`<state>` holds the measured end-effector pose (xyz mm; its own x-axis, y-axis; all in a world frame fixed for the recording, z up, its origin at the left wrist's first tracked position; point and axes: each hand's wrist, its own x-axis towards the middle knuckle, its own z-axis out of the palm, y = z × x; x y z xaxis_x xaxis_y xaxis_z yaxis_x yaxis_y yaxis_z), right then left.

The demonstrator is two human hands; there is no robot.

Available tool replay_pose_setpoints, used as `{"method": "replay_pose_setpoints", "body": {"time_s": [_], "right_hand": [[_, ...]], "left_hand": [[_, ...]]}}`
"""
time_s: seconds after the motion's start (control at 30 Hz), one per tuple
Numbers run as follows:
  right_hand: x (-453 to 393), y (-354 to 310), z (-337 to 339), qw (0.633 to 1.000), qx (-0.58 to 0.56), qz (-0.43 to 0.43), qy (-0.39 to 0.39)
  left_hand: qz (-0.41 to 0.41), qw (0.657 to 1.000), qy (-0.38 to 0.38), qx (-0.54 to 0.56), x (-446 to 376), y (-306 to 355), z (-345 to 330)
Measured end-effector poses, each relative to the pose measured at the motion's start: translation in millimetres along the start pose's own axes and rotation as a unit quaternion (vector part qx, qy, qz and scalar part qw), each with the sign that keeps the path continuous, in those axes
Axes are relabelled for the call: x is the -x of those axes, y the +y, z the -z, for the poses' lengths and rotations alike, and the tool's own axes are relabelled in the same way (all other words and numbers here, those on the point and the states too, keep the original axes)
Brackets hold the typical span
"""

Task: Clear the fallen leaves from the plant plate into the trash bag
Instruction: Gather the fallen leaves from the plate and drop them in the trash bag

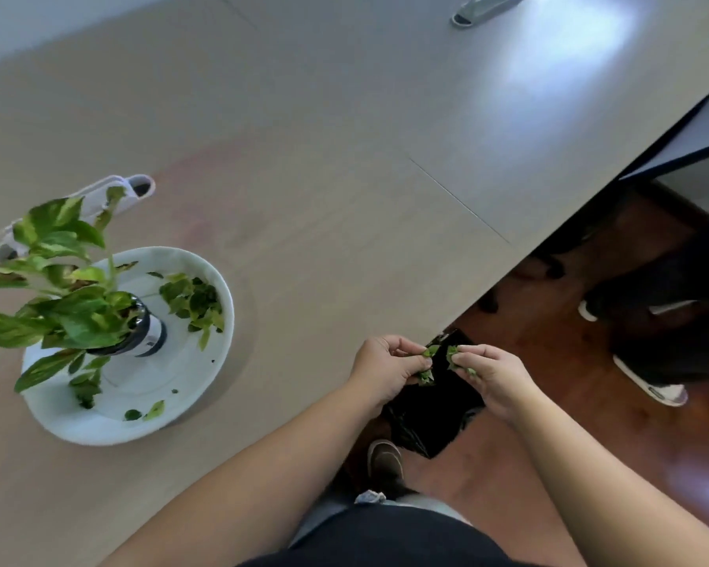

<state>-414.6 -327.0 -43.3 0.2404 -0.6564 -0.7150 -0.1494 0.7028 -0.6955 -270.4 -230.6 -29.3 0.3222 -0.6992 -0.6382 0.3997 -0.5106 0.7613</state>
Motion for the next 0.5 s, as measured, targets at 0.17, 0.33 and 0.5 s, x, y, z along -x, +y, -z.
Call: {"method": "replay_pose_setpoints", "body": {"time_s": [0.17,0.33,0.5], "right_hand": [[-22,21,51,0.996,-0.009,-0.028,0.086],[-53,34,78,0.99,-0.027,-0.05,0.128],[-77,49,87,0.983,-0.033,-0.085,0.156]], "left_hand": [[0.017,0.996,0.001,-0.089,-28,-23,-43],[0.041,0.987,0.018,-0.156,-59,-45,-74],[0.072,0.981,0.033,-0.178,-92,-68,-93]]}}
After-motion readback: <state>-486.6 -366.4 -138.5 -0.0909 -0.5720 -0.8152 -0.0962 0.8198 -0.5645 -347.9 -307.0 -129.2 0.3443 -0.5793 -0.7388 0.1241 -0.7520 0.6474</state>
